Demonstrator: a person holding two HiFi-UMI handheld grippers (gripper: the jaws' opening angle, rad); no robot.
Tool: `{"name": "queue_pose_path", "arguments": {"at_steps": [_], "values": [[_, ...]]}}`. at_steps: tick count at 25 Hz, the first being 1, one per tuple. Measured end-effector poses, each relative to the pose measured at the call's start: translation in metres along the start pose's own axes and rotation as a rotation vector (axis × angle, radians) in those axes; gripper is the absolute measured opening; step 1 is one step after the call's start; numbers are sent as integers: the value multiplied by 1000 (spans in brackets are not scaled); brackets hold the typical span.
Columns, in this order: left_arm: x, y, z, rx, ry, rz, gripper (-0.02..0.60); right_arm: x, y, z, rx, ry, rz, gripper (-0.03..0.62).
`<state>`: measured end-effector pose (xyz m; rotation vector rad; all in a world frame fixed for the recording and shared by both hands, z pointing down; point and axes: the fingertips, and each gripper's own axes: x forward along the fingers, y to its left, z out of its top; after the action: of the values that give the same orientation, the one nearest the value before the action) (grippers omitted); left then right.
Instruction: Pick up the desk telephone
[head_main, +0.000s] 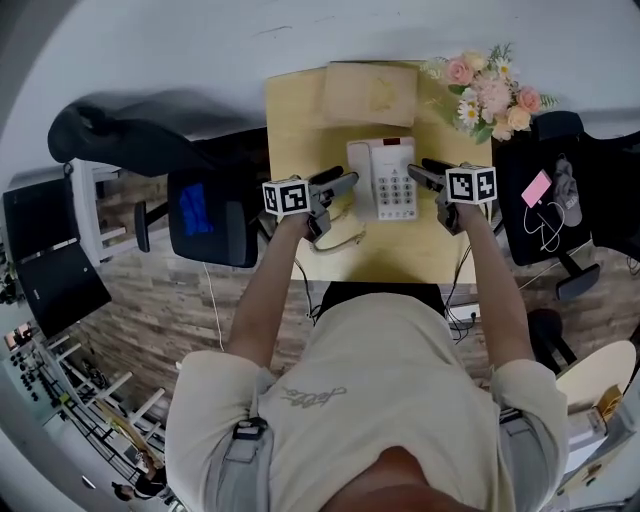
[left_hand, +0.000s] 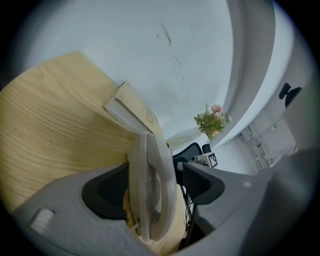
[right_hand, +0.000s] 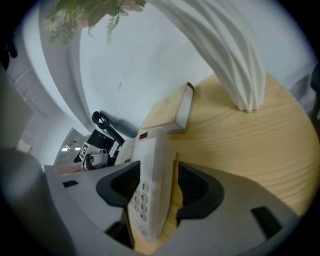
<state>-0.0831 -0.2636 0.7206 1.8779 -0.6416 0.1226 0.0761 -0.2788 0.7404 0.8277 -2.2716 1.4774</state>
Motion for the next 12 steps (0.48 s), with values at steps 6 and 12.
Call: {"name": "queue_pose_path", "arguments": {"at_steps": [6, 12], "values": [[16, -4, -10, -45, 91, -94, 331, 18, -5, -5, 63, 63, 67, 221], [29, -3, -15, -81, 150, -150, 350, 29, 1, -9, 131, 113, 177, 221]]}}
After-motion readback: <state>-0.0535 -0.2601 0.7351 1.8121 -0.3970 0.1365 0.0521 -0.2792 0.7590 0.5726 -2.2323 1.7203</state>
